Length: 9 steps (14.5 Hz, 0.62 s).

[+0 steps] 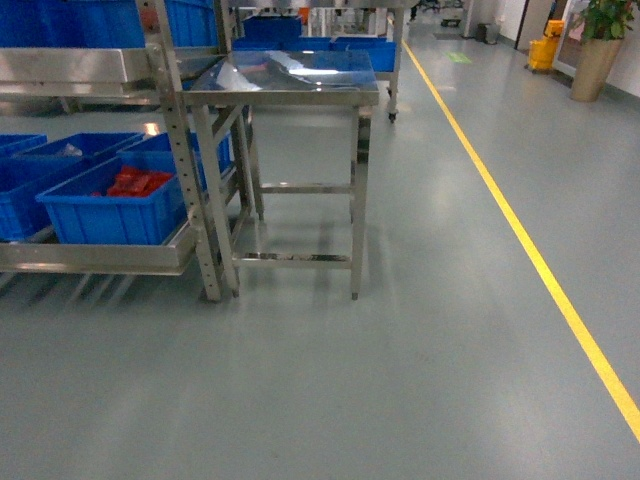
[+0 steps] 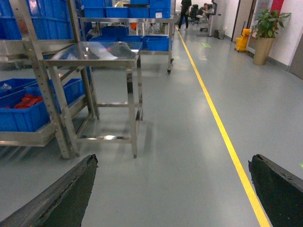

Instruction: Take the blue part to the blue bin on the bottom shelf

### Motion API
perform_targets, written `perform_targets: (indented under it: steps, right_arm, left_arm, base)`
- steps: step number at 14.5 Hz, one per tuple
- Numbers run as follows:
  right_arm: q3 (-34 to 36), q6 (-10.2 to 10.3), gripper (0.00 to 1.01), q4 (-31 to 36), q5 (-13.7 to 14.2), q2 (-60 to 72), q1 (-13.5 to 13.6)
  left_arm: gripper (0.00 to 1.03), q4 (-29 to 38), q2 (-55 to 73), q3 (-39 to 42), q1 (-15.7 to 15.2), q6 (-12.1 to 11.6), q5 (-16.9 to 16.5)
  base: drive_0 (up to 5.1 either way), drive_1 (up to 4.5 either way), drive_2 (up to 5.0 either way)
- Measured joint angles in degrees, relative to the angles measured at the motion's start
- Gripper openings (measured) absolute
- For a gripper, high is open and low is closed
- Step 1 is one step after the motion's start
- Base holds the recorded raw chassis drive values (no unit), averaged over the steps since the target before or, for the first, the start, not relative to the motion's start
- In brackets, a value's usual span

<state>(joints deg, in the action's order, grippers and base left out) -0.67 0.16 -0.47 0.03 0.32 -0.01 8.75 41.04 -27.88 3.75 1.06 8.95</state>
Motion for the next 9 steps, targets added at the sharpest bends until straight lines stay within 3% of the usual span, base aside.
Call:
perform_targets:
  steps: [9]
  right_arm:
    - [-0.02,0.00,0.98,0.11,-0.02,0.00,0.00]
  left_arm:
    - [0.43,0.02,-0.07,0.00,0.02,0.00,-0.04]
  base:
    - [-0.1,4.13,-4.2]
